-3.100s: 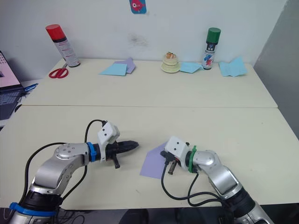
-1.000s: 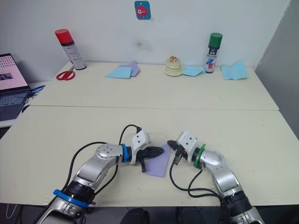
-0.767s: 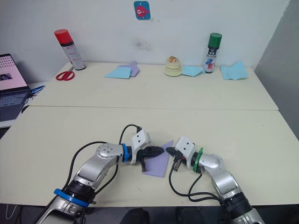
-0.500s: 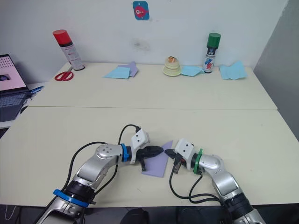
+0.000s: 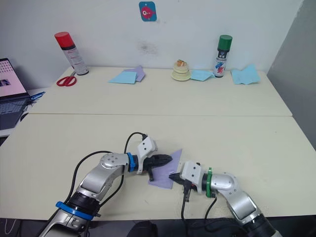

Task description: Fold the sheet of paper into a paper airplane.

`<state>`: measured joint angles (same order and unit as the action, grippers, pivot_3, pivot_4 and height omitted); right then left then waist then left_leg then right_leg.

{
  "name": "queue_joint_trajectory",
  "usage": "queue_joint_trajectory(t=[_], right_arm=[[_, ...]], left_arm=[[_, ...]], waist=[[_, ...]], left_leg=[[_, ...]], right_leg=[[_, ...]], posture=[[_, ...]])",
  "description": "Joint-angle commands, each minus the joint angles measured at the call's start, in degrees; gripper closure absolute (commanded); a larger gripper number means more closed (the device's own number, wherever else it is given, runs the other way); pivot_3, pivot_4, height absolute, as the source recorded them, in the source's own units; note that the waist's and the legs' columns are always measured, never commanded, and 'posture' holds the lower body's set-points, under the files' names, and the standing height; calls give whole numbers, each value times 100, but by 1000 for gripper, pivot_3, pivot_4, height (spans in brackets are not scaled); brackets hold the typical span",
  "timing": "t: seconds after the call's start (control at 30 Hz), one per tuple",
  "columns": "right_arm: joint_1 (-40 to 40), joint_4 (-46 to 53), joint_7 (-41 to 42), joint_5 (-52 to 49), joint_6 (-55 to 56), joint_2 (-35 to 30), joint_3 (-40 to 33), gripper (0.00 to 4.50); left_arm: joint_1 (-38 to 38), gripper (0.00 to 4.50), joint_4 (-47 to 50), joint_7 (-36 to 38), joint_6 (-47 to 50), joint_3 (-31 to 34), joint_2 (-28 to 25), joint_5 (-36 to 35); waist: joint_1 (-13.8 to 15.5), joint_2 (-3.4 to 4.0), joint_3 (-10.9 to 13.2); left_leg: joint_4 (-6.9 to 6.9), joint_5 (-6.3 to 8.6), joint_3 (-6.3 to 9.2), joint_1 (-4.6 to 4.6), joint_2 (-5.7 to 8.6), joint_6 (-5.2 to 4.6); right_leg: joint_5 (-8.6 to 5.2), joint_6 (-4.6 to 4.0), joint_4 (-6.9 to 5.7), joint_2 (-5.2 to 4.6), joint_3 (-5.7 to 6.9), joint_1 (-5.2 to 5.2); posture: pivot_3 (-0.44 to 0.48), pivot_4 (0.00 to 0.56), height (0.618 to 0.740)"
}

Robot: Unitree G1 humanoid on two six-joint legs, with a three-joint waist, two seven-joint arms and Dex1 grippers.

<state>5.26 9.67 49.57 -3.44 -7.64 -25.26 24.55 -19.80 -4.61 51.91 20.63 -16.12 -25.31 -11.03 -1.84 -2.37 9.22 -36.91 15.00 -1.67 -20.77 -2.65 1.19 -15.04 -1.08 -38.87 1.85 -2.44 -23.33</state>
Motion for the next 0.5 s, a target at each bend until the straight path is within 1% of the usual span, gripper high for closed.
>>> queue_joint_trajectory(t=[0.03,0.37,0.43,0.5], right_arm=[[-232,148,284,24,-126,-113,376,4500],[-264,203,457,-15,-60,-205,363,4500],[-264,207,414,-35,69,-179,270,4500],[-184,272,219,-138,204,-53,4,4500]], left_arm=[[192,4477,-316,-163,222,-35,-97,238],[285,4477,-286,-122,218,32,-197,235],[329,4477,-249,-115,217,44,-214,224],[367,4477,-231,-101,202,50,-231,228]], waist=[[-2,0,0],[-6,-2,-1],[-8,-2,-1],[-10,-3,0]], left_leg=[[0,0,0,0,0,0],[9,1,5,3,-2,1],[10,1,5,3,-3,2],[12,2,4,2,-3,2]], right_leg=[[0,0,0,0,0,0],[-7,-11,5,0,5,-1],[-8,-12,6,1,5,-2],[-9,-13,7,1,5,-4]], posture=[[0,150,725],[0,150,725],[0,150,725],[0,150,725]])
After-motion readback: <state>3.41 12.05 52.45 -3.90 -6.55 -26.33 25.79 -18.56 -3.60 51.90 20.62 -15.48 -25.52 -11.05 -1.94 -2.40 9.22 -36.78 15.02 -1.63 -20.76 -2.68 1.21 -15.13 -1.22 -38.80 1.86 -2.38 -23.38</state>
